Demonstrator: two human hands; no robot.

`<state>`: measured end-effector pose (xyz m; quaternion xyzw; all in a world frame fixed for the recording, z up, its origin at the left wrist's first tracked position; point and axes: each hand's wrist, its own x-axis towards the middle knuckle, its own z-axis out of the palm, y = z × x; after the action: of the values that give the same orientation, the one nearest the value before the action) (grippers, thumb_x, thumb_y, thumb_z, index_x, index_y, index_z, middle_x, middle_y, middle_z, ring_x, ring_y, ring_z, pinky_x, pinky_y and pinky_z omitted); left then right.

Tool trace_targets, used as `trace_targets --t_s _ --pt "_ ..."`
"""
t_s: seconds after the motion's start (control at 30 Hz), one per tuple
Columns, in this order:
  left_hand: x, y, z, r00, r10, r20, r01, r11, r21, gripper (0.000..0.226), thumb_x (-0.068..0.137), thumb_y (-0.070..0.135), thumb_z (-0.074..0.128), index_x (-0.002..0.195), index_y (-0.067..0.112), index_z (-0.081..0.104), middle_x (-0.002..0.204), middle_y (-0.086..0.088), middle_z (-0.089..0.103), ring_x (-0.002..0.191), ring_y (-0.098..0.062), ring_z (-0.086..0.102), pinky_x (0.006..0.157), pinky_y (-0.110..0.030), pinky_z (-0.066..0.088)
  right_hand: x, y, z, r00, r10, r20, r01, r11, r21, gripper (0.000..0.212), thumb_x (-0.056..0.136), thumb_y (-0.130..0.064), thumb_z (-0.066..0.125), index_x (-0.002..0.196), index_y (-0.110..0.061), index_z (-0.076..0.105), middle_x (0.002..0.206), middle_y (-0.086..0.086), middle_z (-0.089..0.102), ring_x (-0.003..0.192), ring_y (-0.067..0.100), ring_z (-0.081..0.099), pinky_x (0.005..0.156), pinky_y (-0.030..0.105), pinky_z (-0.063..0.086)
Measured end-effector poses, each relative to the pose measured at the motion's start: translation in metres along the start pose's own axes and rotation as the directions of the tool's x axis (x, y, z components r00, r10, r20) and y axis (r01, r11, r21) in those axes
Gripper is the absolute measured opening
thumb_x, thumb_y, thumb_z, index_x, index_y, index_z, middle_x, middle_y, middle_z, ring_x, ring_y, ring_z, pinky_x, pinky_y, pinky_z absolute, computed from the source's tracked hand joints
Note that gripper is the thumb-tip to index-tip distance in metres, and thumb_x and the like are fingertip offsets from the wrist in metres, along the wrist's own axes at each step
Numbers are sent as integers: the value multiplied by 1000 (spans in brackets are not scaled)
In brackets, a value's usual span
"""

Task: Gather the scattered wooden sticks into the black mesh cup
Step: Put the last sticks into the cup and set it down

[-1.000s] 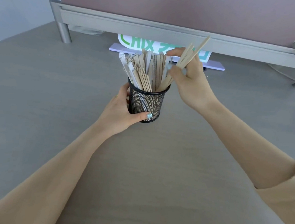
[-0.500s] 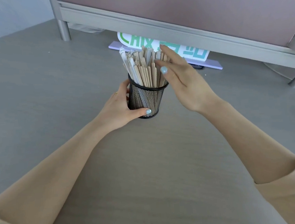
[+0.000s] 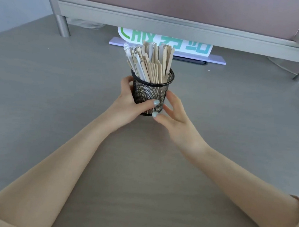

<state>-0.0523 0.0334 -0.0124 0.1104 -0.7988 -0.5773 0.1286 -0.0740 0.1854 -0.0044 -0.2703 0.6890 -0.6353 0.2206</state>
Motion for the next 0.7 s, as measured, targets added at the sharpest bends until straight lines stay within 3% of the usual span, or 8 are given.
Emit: trace_targets --t_s 0.1,0.17,0.27,0.37,0.53,0.63,0.7 --pt "-1 -1 2 999 -29 36 31 998 -56 92 85 14 60 146 24 -8 132 14 34 118 3 37 92 -17 34 15 2 -12 999 -35 -4 35 999 -12 67 80 -19 59 139 -24 29 131 -10 54 122 -4 46 105 26 39" --pt "1 -2 3 998 -42 44 42 999 -16 89 86 7 55 146 24 -8 131 13 35 119 0 35 83 -7 34 26 3 -21 998 -41 -41 39 999 -28 71 75 -22 60 139 -23 29 135 -7 51 126 1 43 106 29 39" --pt "0 -2 5 998 -19 63 12 995 102 77 88 3 49 148 22 5 123 13 38 117 -2 36 73 2 33 40 9 -33 995 -24 -100 15 996 -84 74 70 -25 70 134 -29 34 133 -1 48 126 8 43 104 29 41" --pt "-3 -3 5 996 49 69 -60 982 177 61 89 1 46 143 22 28 119 7 40 118 -7 38 84 -8 30 46 15 -36 976 8 -218 -68 961 -269 79 54 -44 73 124 -36 38 126 -5 36 130 14 32 109 40 33" --pt "-4 -7 1 986 162 27 -164 955 246 40 89 2 46 125 20 44 132 9 40 124 -5 34 96 -15 22 44 20 -34 957 -86 -276 -27 924 -382 103 47 -48 78 134 -28 26 132 -4 34 132 12 26 111 38 28" --pt "-4 -6 -1 982 178 59 -186 966 178 33 90 6 50 118 24 45 132 21 36 126 6 29 98 -9 21 45 22 -41 960 -148 -238 49 925 -377 92 50 -42 80 125 -27 28 131 -7 42 126 10 39 105 35 37" --pt "-4 -6 1 981 174 81 -184 974 131 32 89 10 54 115 26 42 125 24 42 122 12 33 93 0 22 45 20 -49 974 -134 -180 67 939 -337 82 62 -24 81 125 -19 27 127 -7 45 117 6 46 94 18 42"
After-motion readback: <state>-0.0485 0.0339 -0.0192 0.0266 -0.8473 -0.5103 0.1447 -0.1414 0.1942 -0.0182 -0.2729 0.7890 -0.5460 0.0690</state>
